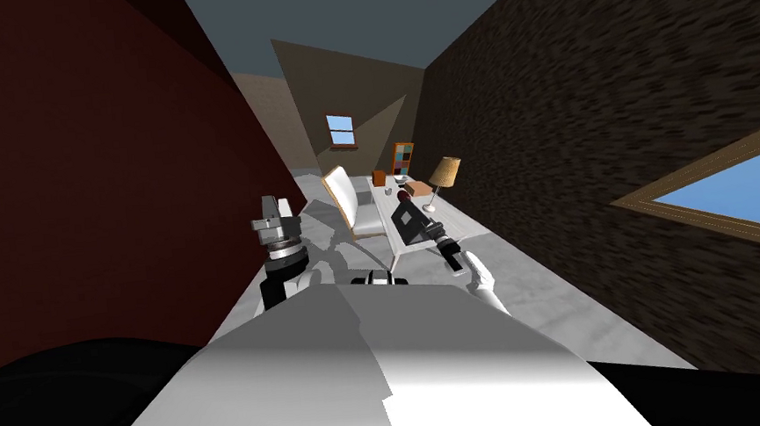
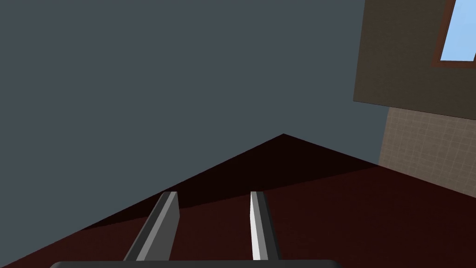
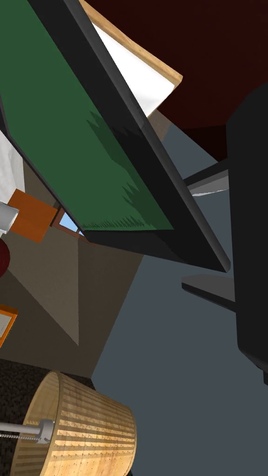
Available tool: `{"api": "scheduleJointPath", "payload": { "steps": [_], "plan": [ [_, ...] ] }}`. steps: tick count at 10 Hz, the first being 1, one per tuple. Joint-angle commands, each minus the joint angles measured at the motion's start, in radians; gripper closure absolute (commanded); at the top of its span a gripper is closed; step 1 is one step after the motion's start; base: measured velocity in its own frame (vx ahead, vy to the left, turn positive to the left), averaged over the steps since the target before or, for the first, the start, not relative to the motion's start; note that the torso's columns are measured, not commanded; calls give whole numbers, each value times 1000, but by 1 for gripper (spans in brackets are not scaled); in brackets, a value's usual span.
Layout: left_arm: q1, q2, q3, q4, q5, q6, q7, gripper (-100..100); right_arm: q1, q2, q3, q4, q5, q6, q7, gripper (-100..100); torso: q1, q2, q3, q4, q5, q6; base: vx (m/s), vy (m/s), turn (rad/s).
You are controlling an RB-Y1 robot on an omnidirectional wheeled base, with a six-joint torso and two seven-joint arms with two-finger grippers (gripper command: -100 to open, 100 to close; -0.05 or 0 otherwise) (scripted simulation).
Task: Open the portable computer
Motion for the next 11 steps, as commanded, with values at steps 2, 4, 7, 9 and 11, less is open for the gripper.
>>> {"api": "scheduleJointPath", "payload": {
  "steps": [2, 4, 7, 9, 11],
  "plan": [
    [0, 0, 0, 0, 0, 0, 0, 0, -16, 46, 6, 79, -54, -26, -45, 100, 1, 1, 1, -1, 0, 1, 6, -107, 9],
    [0, 0, 0, 0, 0, 0, 0, 0, -28, 70, 9, 119, -84, -39, -69, 100, 2, 0, 0, -3, 0, -1, 10, -100, 12],
    [0, 0, 0, 0, 0, 0, 0, 0, -34, 115, -1, 174, -122, -85, -84, 100, 7, 2, 1, 2, 3, -1, 12, -84, 0],
    [0, 0, 0, 0, 0, 0, 0, 0, -32, 134, -1, 198, -136, -104, -88, 100, 4, 2, 1, 1, 1, -2, 38, -89, -16],
    [0, 0, 0, 0, 0, 0, 0, 0, -31, 154, -1, 223, -150, -124, -92, 100, 6, 2, 1, 0, 1, -3, 35, -71, -9]
  ]
}}
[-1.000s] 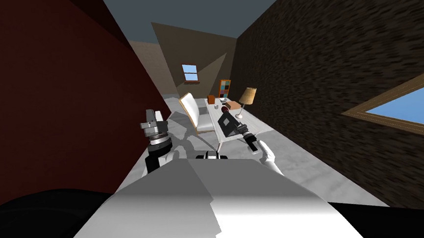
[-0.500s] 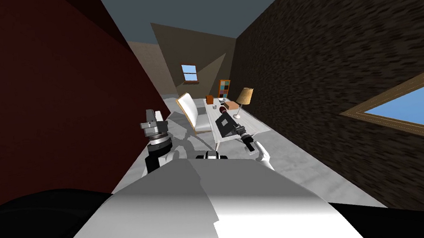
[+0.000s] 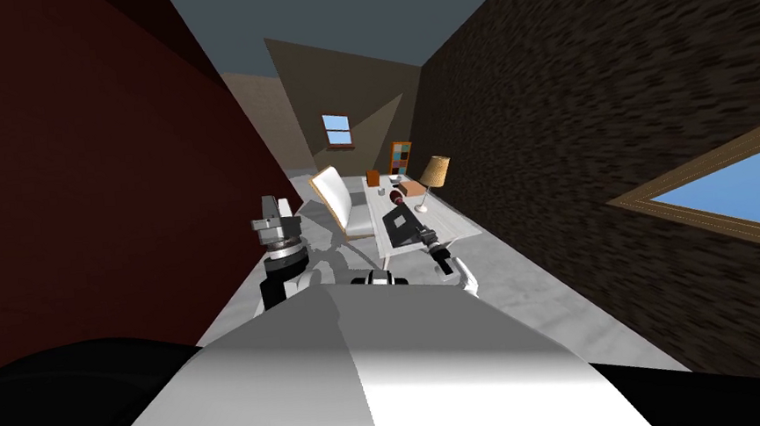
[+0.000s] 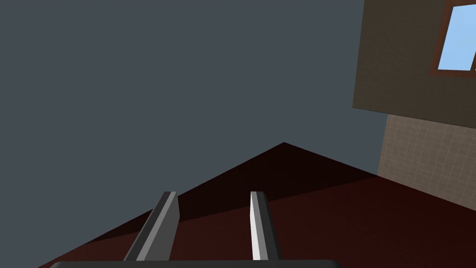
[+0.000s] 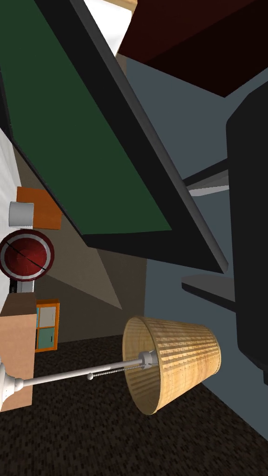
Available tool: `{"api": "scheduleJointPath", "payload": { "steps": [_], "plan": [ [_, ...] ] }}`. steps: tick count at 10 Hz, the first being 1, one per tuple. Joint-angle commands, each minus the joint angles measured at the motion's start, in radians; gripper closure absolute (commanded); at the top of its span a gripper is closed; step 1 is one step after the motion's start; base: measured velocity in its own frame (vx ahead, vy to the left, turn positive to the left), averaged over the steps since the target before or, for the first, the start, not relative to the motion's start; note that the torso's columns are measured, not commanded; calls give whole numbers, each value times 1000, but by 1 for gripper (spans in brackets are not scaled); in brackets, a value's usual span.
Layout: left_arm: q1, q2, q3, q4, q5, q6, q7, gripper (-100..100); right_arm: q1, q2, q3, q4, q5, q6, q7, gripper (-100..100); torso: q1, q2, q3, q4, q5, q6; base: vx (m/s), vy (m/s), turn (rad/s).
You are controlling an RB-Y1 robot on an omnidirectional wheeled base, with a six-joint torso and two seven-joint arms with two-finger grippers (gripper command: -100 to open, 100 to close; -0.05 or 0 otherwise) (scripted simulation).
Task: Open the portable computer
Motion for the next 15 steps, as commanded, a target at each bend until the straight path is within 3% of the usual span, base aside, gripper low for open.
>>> {"api": "scheduleJointPath", "payload": {
  "steps": [1, 4, 5, 6, 7, 15],
  "plan": [
    [0, 0, 0, 0, 0, 0, 0, 0, -4, 34, 3, 60, -21, -40, -4, 100, 1, -1, 0, 1, 1, -1, 24, -62, -21],
    [0, 0, 0, 0, 0, 0, 0, 0, -1, 92, 2, 134, -63, -98, -16, 100, -1, -2, -1, -1, -1, -1, 38, -95, -10],
    [0, 0, 0, 0, 0, 0, 0, 0, -1, 92, 2, 134, -63, -98, -16, 100, -1, -2, -1, -1, -1, -1, 27, -59, -9],
    [0, 0, 0, 0, 0, 0, 0, 0, -33, 58, 2, 121, -66, -55, -47, -100, 2, -2, -1, 1, 0, -2, -46, -16, 76],
    [0, 0, 0, 0, 0, 0, 0, 0, -33, 58, 2, 121, -66, -55, -47, -100, 3, 2, 1, 4, 2, 0, -68, 6, 48],
    [0, 0, 0, 0, 0, 0, 0, 0, -143, -54, 27, 90, -79, 102, -170, -100, -2, 2, 1, 4, 2, 2, -76, 12, 54]
  ]
}}
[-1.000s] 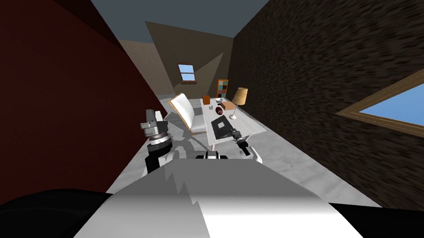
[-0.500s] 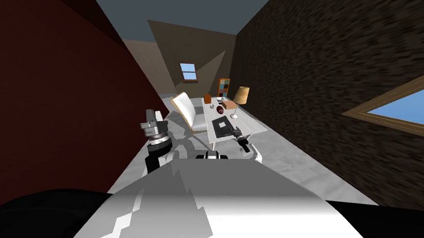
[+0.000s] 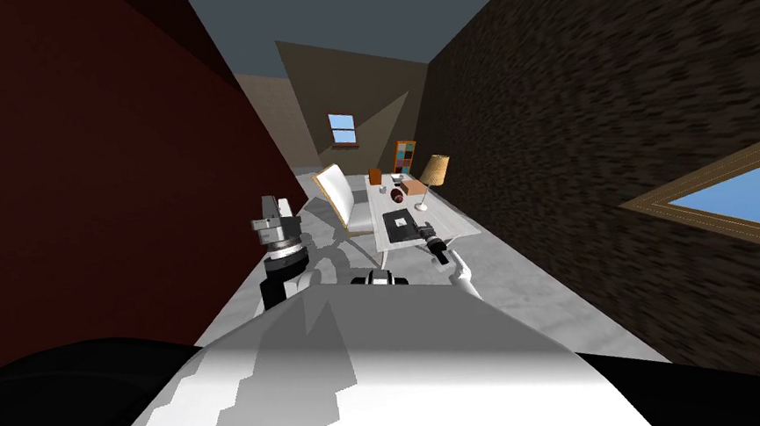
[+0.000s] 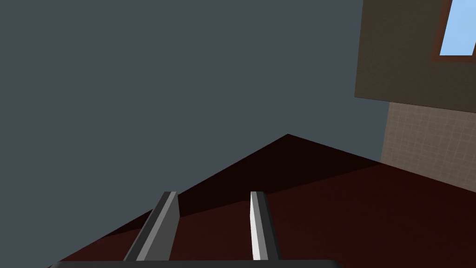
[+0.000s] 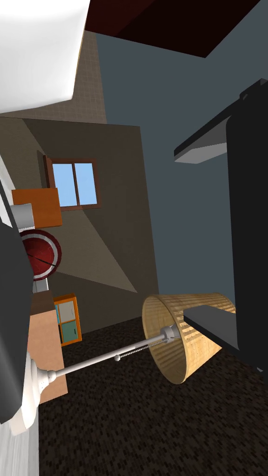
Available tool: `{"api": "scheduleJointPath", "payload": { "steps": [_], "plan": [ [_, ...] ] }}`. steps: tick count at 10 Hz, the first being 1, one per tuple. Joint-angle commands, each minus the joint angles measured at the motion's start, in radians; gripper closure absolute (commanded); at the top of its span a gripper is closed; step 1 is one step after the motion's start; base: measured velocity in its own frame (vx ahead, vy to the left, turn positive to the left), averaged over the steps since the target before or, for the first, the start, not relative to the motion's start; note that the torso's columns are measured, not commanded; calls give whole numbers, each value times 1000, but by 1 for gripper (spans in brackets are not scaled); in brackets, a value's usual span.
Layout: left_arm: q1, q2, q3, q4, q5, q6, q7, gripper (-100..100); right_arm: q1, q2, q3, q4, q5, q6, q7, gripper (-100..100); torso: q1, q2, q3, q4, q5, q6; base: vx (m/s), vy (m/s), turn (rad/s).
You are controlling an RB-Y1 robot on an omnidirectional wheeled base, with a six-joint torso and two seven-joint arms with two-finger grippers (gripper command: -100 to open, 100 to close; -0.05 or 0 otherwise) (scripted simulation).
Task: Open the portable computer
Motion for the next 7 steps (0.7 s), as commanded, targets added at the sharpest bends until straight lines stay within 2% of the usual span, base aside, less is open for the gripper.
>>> {"api": "scheduleJointPath", "payload": {
  "steps": [1, 2, 7],
  "plan": [
    [0, 0, 0, 0, 0, 0, 0, 0, -13, -18, 4, -7, -2, 21, -17, -100, 0, 0, 0, 0, 0, 0, -33, 0, 10],
    [0, 0, 0, 0, 0, 0, 0, 0, -14, -20, 5, -8, -3, 26, -22, 0, 0, -2, -1, -1, 0, 0, -8, 0, -3],
    [0, 0, 0, 0, 0, 0, 0, 0, -14, -20, 5, -8, -3, 26, -21, 0, 0, 0, 0, 0, 0, 0, 0, 0, 0]
  ]
}}
